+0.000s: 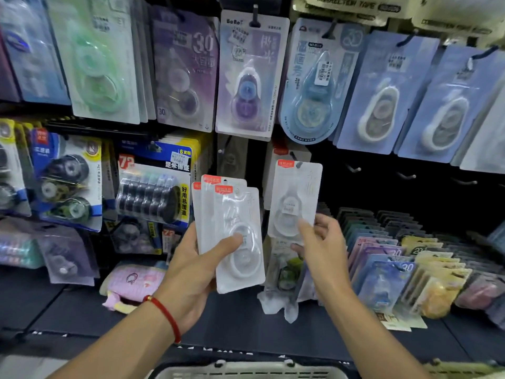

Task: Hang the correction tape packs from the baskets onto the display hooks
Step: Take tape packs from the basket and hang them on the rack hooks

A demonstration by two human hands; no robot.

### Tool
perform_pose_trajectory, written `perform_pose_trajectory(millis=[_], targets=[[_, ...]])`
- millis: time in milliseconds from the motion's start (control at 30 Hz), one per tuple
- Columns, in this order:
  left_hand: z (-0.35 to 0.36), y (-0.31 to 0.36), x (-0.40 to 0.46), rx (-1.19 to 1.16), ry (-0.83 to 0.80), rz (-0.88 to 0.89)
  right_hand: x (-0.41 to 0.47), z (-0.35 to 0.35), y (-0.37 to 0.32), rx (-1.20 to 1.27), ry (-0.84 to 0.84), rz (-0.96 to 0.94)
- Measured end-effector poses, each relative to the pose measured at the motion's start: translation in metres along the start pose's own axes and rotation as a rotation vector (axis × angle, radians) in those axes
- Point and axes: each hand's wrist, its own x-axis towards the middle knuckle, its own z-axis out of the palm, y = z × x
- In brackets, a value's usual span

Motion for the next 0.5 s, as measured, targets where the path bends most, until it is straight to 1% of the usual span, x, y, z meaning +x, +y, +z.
perform_pose_trajectory(millis=[67, 133, 167, 267, 300, 333, 400, 500], targets=[[-0.002, 0.0, -0.001, -0.005, 0.004, 0.001, -0.002, -0.002, 0.008, -0.076, -0.014, 0.115], [-0.004, -0.001, -0.002, -0.011, -0.011, -0.002, -0.007, -0.002, 0.005, -0.117, -0.072, 0.165], [-0.004, -0.001, -0.003, -0.012, -0.021, -0.007, -0.011, -0.001, 0.002, -0.119, -0.137, 0.146], [-0.003, -0.002, -0.005, -0.012, -0.05, -0.021, -0.036, 0.008, -0.014, -0.065, -0.45, 0.035], [-0.002, -0.002, -0.005, -0.011, -0.058, -0.025, -0.045, 0.011, -0.018, -0.083, -0.516, 0.017], [-0.001, -0.001, -0.005, -0.012, -0.063, -0.027, -0.052, 0.014, -0.021, -0.105, -0.542, 0.003], [0.0, -0.001, -0.005, -0.02, -0.063, -0.024, -0.06, 0.016, -0.026, -0.106, -0.525, 0.009], [0.0, 0.0, -0.007, -0.029, -0.065, -0.031, -0.063, 0.012, -0.034, -0.009, -0.487, 0.034]])
